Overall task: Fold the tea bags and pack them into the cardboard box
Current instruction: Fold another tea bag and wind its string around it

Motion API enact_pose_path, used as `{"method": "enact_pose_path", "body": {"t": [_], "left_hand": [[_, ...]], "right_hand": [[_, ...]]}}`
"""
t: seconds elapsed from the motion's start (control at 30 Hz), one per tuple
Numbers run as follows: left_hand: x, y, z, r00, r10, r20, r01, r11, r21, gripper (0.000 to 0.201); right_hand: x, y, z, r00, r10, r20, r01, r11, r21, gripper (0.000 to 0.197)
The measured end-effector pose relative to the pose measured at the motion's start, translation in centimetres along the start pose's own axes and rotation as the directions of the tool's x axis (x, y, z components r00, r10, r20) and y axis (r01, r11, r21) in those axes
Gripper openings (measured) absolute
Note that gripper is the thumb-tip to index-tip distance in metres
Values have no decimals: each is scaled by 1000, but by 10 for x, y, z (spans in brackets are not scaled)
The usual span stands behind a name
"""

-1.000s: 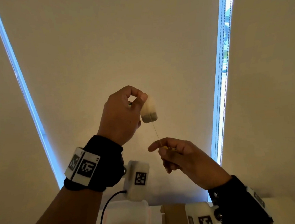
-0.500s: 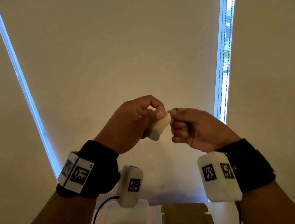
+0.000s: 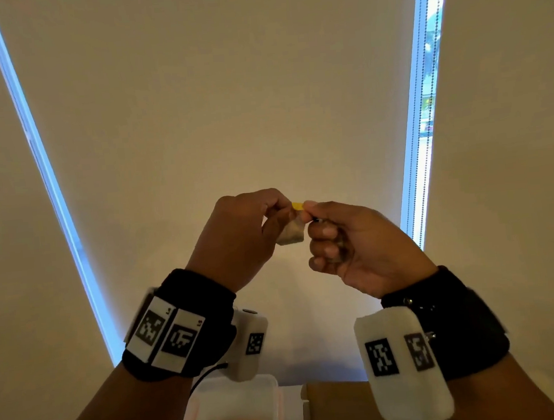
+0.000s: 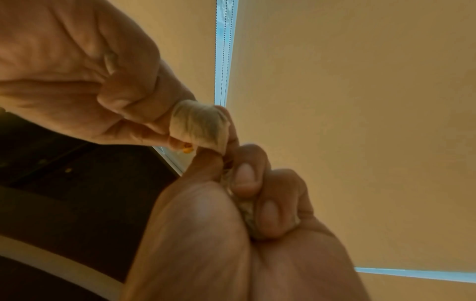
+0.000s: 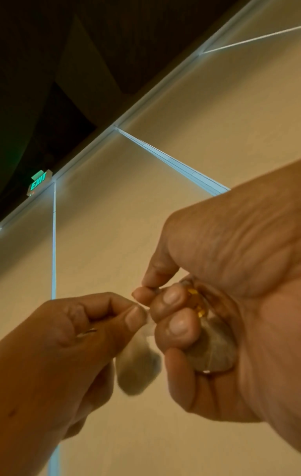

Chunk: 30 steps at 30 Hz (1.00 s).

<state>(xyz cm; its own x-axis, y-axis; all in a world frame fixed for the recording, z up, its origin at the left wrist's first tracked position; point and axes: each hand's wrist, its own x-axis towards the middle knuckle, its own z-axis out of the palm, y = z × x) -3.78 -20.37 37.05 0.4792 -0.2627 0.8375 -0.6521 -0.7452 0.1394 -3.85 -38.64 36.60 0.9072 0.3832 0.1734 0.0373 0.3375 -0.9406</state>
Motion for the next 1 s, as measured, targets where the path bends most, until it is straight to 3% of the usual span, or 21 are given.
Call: {"method": "enact_pose_path", "body": {"t": [0.13,0.23,0.4,0.53,0.67,0.8,0.9,1.0], "left_hand": [[1,4,3,997,-2,-79,4,1000,25,13],[2,4,4,990,-136,-41,132,986,-102,16],[4,10,3,901,-422,104,425,805,-415,23],[3,18,-4,849,-455,269,524,660,-537,28],[4,18,-5,863,-438,253,494,624,-605,14],[5,13,-4,858,-486,164,482,655,-581,14],[8,8,-2,868,-495,38,444,739,-506,17],[9,3,-2,870,-494,-2,444,784,-434,18]], "right_hand": [[-3,9,6,996,-81,-22,74,967,-243,35],[-4,11,8,984,-172,-51,140,914,-381,31],[-3,11,6,941,-330,-76,244,816,-525,26],[-1,11,3,903,-425,-67,317,760,-567,29],[0,10,0,920,-390,-33,317,790,-525,29],[0,12,-3,954,-295,48,286,854,-434,21],[4,12,-9,964,-265,17,261,933,-246,27],[9,9,-12,976,-220,-3,220,975,-27,25]]}}
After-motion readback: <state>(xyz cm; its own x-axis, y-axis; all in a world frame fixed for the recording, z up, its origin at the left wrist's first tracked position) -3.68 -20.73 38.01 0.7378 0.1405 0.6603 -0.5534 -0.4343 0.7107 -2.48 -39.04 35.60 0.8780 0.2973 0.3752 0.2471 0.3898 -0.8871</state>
